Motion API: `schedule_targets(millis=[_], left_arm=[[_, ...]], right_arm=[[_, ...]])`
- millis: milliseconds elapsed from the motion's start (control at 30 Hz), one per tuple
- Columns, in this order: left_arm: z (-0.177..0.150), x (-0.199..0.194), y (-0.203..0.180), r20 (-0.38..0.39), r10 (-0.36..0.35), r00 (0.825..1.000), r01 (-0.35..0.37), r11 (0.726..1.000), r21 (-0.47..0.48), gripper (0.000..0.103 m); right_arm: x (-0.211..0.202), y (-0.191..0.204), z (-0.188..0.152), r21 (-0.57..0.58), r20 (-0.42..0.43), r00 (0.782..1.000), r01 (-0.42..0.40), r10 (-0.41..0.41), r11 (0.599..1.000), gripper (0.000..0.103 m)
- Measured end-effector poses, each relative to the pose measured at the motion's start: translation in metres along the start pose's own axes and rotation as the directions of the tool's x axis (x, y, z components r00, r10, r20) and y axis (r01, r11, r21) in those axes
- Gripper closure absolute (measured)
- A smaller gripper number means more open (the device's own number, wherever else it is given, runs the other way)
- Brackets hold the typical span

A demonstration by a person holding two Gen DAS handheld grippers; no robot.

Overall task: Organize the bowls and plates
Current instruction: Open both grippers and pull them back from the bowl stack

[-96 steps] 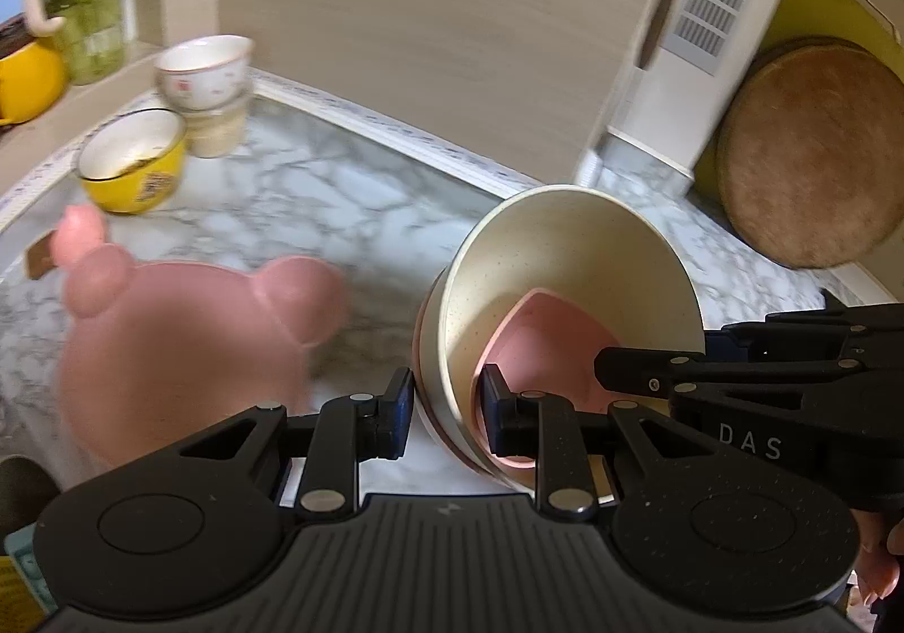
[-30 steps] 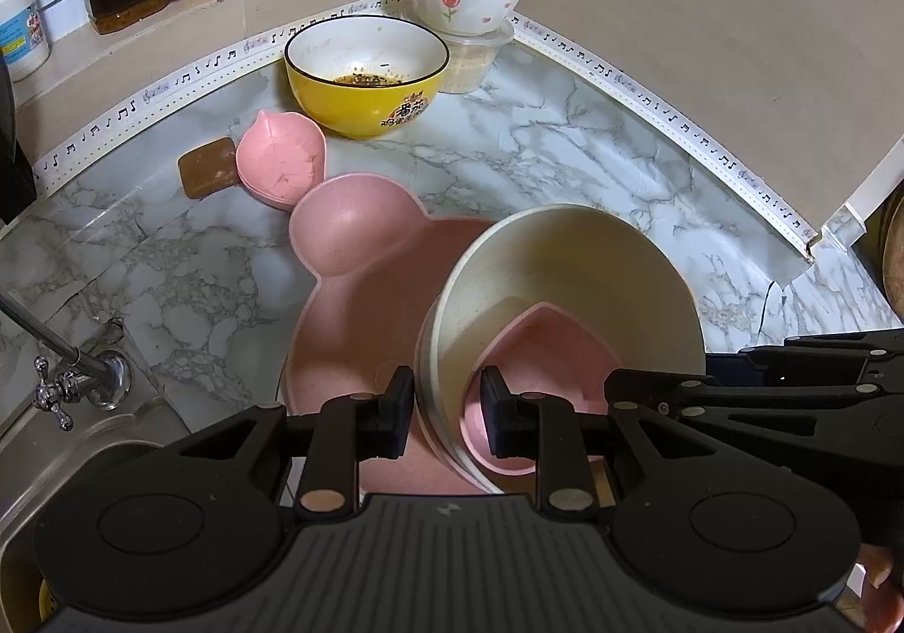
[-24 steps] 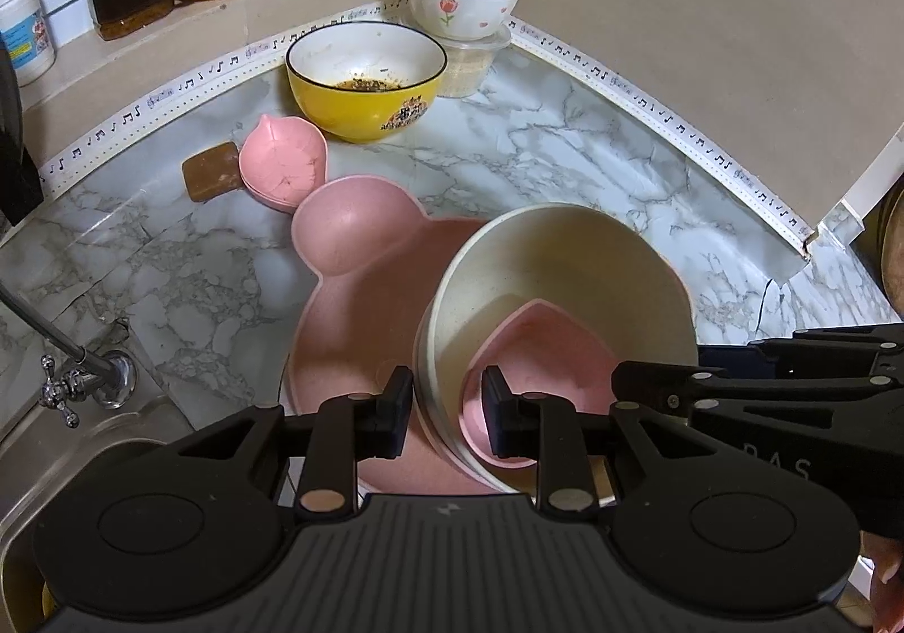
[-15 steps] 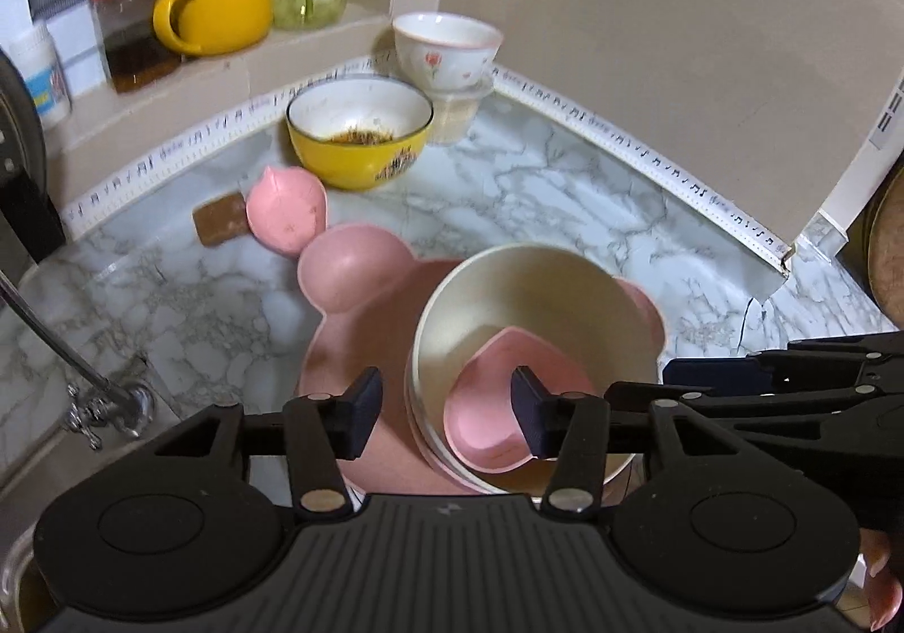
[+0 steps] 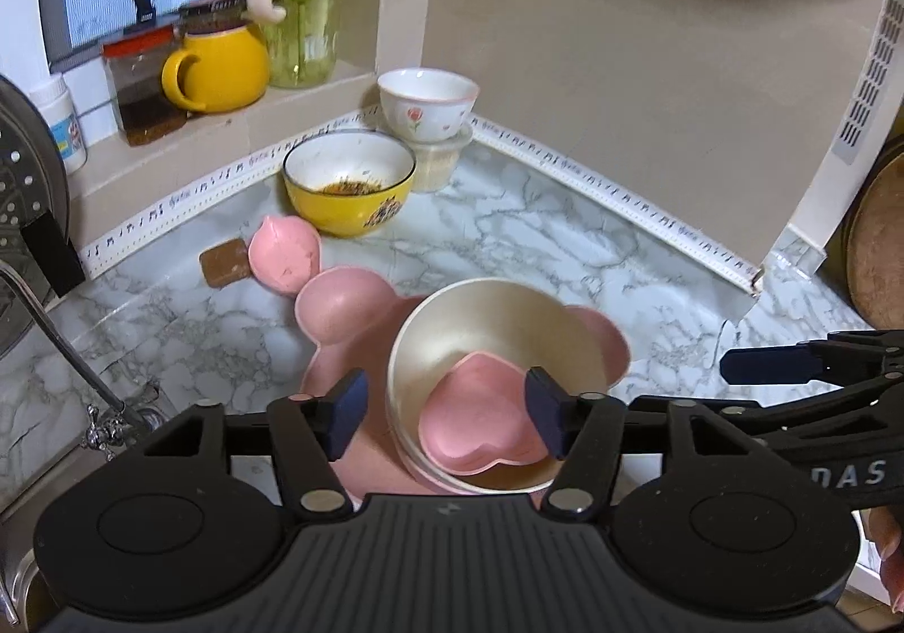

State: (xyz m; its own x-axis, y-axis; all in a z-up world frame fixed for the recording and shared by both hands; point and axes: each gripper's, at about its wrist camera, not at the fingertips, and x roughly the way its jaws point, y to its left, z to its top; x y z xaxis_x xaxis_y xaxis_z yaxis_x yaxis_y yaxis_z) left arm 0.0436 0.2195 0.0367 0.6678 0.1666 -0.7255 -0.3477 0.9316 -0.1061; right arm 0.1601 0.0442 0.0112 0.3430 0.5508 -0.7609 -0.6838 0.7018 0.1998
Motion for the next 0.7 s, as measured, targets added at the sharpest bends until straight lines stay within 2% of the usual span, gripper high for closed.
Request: schedule_targets(millis=[100, 233, 333, 467, 600, 700], left_arm=[[-0.001, -0.008, -0.008, 0.025, -0.006, 1.000, 0.006, 1.000, 0.019, 0.038], [-0.002, -0.018, -0.016, 0.040, -0.017, 0.999, 0.016, 1.000, 0.026, 0.027], [-0.003, -0.028, -0.022, 0.063, -0.042, 0.997, 0.040, 0.999, 0.028, 0.024], [-0.004, -0.037, -0.034, 0.083, -0.062, 0.995, 0.058, 0.997, 0.051, 0.021], [-0.009, -0.046, -0.044, 0.118, -0.081, 0.990, 0.072, 0.994, 0.077, 0.000], [-0.012, -0.052, -0.050, 0.139, -0.092, 0.986, 0.081, 0.993, 0.081, 0.000]], right_arm=[[-0.013, -0.004, -0.003, -0.002, 0.023, 1.000, -0.014, 0.014, 1.000, 0.013], [-0.032, -0.008, -0.009, -0.030, 0.077, 0.997, -0.004, 0.007, 1.000, 0.004], [-0.046, -0.016, -0.014, -0.026, 0.105, 0.994, -0.017, 0.019, 1.000, 0.001], [-0.063, -0.023, -0.020, -0.032, 0.147, 0.989, -0.018, 0.023, 0.999, 0.000], [-0.078, -0.030, -0.026, -0.035, 0.192, 0.981, -0.003, 0.010, 0.999, 0.000], [-0.088, -0.037, -0.032, -0.033, 0.227, 0.974, 0.002, 0.006, 0.999, 0.000]])
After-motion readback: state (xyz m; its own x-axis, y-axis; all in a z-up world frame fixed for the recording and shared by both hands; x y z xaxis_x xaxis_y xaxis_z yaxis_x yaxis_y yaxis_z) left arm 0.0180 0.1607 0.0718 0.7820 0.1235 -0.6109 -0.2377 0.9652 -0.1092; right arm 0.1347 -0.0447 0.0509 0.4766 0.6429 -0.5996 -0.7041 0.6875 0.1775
